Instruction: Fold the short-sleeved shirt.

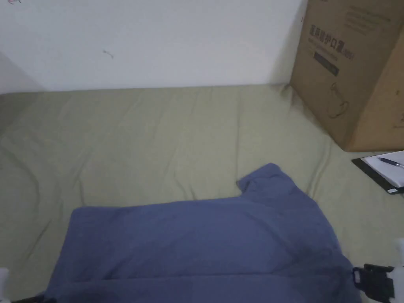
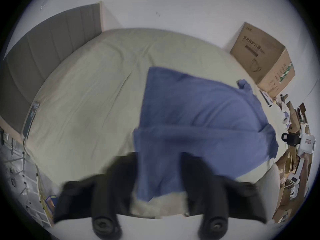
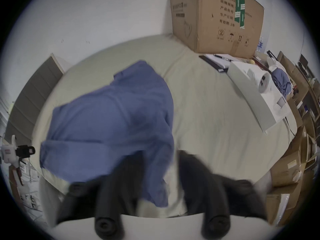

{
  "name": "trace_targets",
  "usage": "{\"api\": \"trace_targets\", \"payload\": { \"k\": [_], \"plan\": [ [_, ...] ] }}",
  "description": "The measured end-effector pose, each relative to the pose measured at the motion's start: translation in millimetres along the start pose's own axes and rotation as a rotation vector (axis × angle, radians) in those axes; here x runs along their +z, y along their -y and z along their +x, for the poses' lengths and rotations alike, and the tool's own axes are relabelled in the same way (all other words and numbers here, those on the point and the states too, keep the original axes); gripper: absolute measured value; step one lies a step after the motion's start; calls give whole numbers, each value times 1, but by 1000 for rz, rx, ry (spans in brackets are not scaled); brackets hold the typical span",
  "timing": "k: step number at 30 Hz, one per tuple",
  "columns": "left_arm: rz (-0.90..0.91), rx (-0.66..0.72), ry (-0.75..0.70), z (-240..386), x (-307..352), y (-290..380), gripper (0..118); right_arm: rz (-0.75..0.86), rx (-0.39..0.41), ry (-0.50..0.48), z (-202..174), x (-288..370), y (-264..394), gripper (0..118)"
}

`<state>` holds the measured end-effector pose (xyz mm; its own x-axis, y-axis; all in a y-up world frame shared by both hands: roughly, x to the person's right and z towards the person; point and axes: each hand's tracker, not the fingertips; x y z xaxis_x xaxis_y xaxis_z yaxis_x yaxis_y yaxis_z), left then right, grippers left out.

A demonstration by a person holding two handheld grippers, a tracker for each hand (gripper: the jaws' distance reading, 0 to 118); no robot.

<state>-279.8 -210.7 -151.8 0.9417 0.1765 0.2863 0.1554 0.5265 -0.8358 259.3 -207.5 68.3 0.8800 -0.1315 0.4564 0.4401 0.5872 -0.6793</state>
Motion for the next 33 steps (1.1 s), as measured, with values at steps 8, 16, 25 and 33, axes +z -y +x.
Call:
{"api": "trace_targets", "payload": {
  "k": [8, 16, 25, 33],
  "plan": [
    [25, -24, 11, 42, -55, -48, 0, 13, -26, -36, -13, -64, -70, 0],
    [0, -34, -22, 50, -84, -75, 0, -16, 107, 16, -18, -177, -167, 96],
    [-52, 5, -73, 48, -101, -79, 0, -216, 95, 128, -10, -260, -193, 45],
    [-36, -6, -70, 44, -108, -104, 12, -247, 161, 152, -14, -249, -200, 0]
  ]
}}
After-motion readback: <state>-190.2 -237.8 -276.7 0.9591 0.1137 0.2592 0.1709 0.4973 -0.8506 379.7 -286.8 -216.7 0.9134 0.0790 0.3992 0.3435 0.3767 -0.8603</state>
